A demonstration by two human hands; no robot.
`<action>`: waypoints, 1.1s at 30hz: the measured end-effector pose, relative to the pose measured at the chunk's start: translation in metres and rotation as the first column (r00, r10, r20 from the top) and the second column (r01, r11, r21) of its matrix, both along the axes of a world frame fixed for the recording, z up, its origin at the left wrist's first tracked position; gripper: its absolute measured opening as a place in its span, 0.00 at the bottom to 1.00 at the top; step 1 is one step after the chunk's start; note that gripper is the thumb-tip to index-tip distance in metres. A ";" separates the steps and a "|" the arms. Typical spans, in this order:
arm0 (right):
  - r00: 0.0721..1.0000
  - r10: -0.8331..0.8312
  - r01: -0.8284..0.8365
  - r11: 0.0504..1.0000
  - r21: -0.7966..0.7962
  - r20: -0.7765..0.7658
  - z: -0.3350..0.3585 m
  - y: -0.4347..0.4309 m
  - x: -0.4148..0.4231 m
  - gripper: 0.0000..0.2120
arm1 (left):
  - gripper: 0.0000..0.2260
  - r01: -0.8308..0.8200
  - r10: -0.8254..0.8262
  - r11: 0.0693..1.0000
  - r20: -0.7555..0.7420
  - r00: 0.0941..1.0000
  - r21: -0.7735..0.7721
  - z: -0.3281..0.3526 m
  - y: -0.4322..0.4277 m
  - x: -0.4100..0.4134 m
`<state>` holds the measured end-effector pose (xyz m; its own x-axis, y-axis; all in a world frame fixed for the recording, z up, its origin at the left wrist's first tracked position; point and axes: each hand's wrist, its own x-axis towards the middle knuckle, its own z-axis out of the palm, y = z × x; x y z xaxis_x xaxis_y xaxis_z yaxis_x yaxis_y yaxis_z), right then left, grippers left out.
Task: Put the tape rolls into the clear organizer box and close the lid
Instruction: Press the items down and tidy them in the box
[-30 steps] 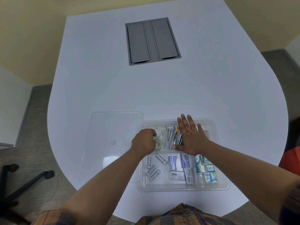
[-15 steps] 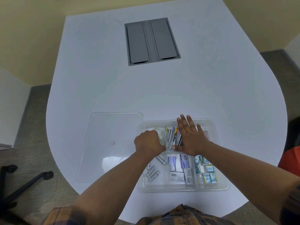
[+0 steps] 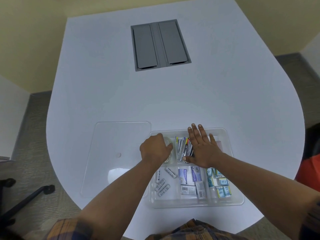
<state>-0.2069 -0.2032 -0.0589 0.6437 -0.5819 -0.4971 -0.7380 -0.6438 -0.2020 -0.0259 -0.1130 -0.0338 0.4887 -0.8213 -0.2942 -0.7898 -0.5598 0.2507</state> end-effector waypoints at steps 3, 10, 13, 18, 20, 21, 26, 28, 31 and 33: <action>1.000 0.001 -0.001 1.000 0.000 0.002 -0.001 0.000 0.000 0.53 | 0.17 0.051 -0.051 0.998 -0.016 0.999 0.029 -0.004 -0.004 -0.001; 1.000 -0.003 0.003 1.000 0.000 0.024 -0.004 -0.001 -0.001 0.53 | 0.12 0.170 -0.169 0.985 -0.026 0.985 0.030 0.000 -0.003 0.010; 1.000 0.001 -0.001 1.000 -0.002 0.017 -0.003 -0.001 -0.001 0.53 | 0.22 0.375 -0.374 0.913 -0.038 0.927 0.160 0.001 -0.003 0.012; 1.000 -0.001 0.000 1.000 0.009 0.020 -0.002 -0.001 -0.001 0.54 | 0.20 0.437 -0.467 0.854 0.043 0.883 0.283 0.004 -0.005 0.013; 1.000 -0.001 0.000 1.000 0.014 0.021 -0.001 -0.001 -0.001 0.54 | 0.17 0.440 -0.486 0.843 0.090 0.869 0.308 0.007 -0.005 0.012; 1.000 0.000 0.000 1.000 0.017 0.021 0.000 -0.001 -0.001 0.54 | 0.15 0.440 -0.492 0.841 0.105 0.864 0.316 0.007 -0.005 0.012; 1.000 0.004 -0.005 1.000 0.014 0.016 0.001 -0.001 -0.001 0.53 | 0.13 0.443 -0.507 0.837 0.153 0.848 0.321 0.007 -0.006 0.010; 1.000 0.004 -0.005 1.000 0.016 0.008 0.001 0.000 -0.001 0.53 | 0.13 0.444 -0.511 0.837 0.165 0.843 0.320 0.006 -0.005 0.010; 1.000 0.007 -0.007 1.000 0.016 0.009 0.002 0.000 -0.001 0.53 | 0.12 0.446 -0.513 0.835 0.166 0.842 0.322 0.004 -0.003 0.011; 1.000 0.007 -0.007 1.000 0.015 0.009 0.002 0.000 -0.001 0.53 | 0.11 0.448 -0.513 0.836 0.161 0.843 0.318 0.003 -0.003 0.011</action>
<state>-0.2078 -0.2037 -0.0573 0.6525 -0.5697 -0.4997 -0.7314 -0.6460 -0.2186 -0.0151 -0.1164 -0.0307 0.1321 -0.8794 -0.4574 -0.9912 -0.1117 -0.0716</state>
